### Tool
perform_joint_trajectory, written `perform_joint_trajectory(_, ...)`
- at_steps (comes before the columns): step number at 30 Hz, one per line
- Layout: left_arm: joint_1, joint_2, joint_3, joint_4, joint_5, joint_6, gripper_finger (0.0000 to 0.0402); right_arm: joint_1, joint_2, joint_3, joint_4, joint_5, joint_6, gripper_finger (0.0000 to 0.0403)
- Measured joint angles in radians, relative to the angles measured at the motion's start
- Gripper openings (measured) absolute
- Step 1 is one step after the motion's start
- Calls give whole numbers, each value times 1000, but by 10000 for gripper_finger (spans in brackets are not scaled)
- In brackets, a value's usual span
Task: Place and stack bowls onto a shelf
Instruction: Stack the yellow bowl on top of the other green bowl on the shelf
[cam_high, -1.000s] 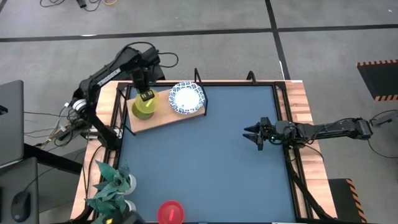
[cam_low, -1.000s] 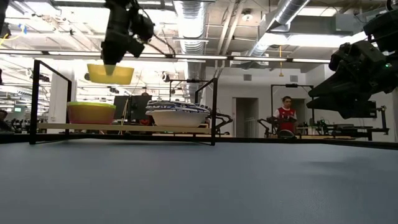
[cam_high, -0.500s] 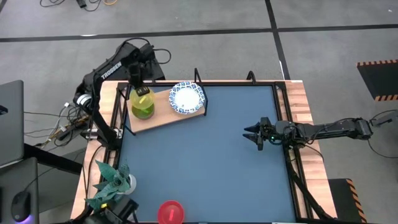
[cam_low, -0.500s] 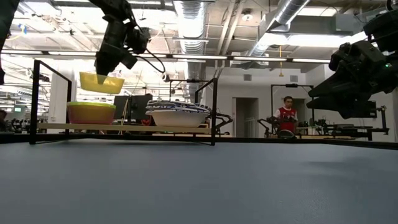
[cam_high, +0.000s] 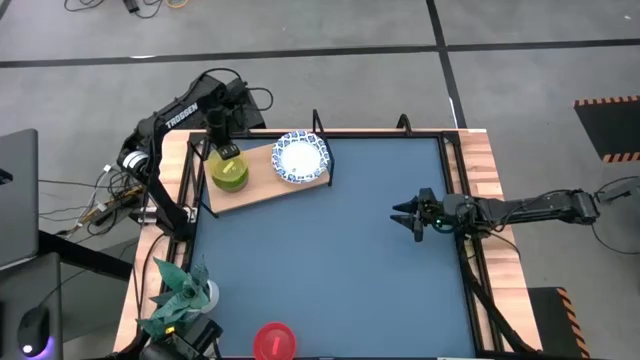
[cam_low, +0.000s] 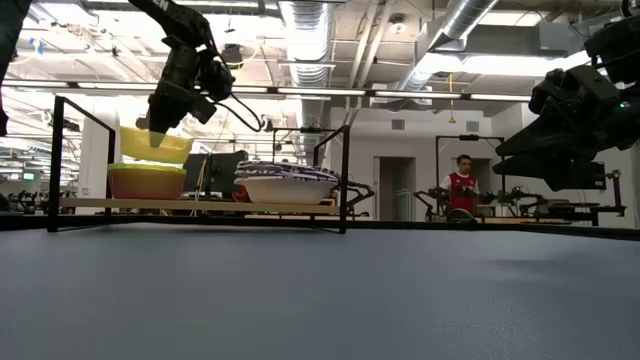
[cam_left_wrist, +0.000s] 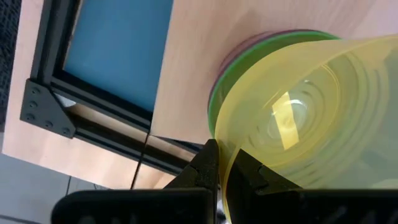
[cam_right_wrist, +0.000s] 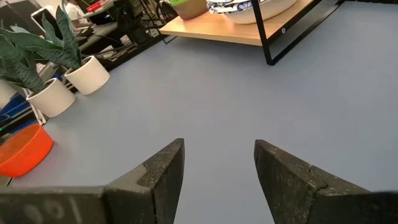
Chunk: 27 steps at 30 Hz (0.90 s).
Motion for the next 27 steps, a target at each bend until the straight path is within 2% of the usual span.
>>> perform_joint_trajectory(27,-1,-3,-45,83,-2,22,0,0,0,0,0,0,0,220)
